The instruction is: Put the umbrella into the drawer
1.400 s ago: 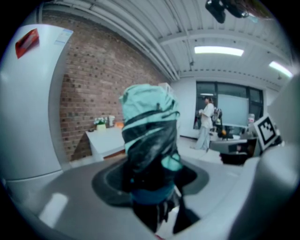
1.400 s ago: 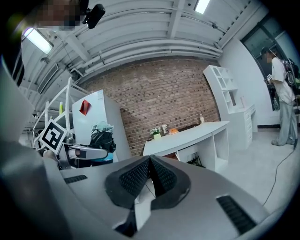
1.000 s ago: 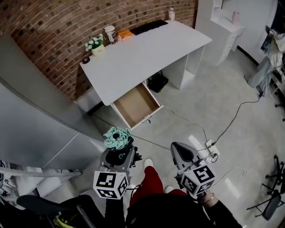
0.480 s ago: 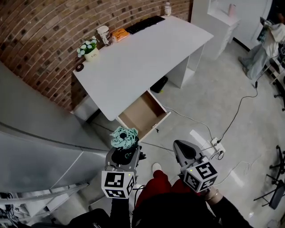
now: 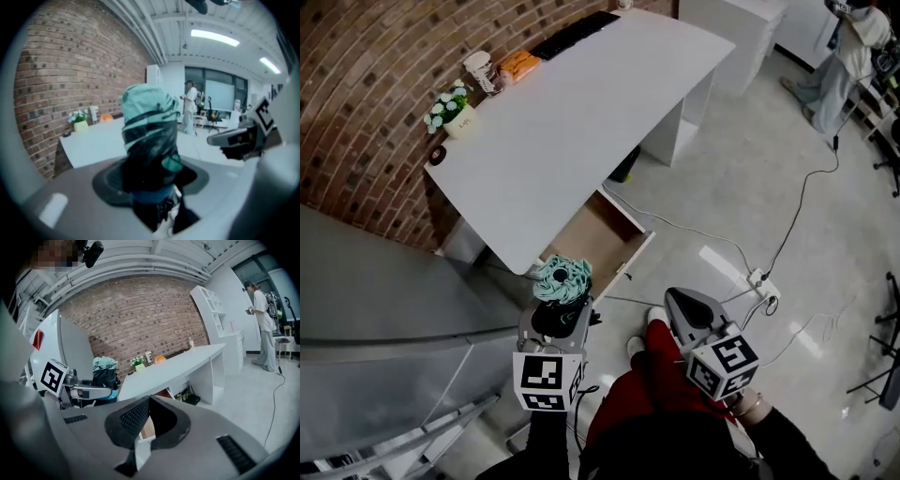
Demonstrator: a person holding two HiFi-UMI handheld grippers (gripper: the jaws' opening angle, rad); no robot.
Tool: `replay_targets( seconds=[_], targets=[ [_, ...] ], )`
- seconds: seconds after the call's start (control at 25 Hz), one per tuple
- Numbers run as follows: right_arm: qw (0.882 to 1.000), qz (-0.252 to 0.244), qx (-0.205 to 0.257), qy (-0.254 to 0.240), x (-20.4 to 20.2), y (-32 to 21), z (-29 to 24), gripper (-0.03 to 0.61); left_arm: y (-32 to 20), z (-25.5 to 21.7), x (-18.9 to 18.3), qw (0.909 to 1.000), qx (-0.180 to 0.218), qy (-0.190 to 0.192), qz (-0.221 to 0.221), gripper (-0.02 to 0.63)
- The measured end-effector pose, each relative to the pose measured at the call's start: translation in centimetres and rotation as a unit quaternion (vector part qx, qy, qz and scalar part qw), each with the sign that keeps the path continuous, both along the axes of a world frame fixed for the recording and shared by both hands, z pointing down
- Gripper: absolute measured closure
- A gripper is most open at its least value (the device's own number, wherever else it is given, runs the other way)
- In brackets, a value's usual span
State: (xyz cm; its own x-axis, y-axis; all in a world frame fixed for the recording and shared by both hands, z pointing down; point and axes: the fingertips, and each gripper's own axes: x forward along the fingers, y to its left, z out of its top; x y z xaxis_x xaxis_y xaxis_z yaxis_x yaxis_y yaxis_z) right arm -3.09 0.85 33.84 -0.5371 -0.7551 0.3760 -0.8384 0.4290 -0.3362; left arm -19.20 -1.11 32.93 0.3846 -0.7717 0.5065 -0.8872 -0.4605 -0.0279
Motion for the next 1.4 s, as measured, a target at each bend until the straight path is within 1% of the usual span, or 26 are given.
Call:
replay_targets(
  seconds=[0.32, 0.48, 0.64, 0.8, 0.96, 1.12, 1.4],
  targets=[
    [0.999, 0.018, -0.027, -0.011, 1.1, -3.8, 4.5, 0.577, -4.7, 4.2, 2.1, 0.9985, -0.023, -0.039, 0.031, 0.379],
    [0.999, 0.017, -0.048, -0.017, 0.7, -5.4, 6.9, 0.577, -6.3, 6.9, 2.7, 0.9971, -0.04, -0.05, 0.042, 0.379],
    [0.997, 0.015, -0.066, -0.023, 0.2, -6.8, 9.3, 0.577, -7.8, 9.3, 3.3, 0.9956, -0.06, -0.056, 0.045, 0.379],
    [0.996, 0.013, -0.082, -0.03, -0.4, -8.0, 11.6, 0.577, -9.2, 11.9, 3.8, 0.993, -0.078, -0.072, 0.052, 0.379],
    [0.996, 0.004, -0.089, -0.03, -1.0, -9.0, 13.7, 0.577, -11.1, 14.6, 4.0, 0.9905, -0.096, -0.082, 0.054, 0.379],
    [0.994, 0.003, -0.104, -0.029, -0.8, -10.0, 16.0, 0.577, -12.8, 16.9, 4.4, 0.9887, -0.114, -0.084, 0.051, 0.379],
    [0.992, 0.009, -0.119, -0.026, -0.1, -11.6, 19.6, 0.577, -14.5, 21.3, 5.0, 0.9838, -0.137, -0.106, 0.046, 0.379]
  ],
)
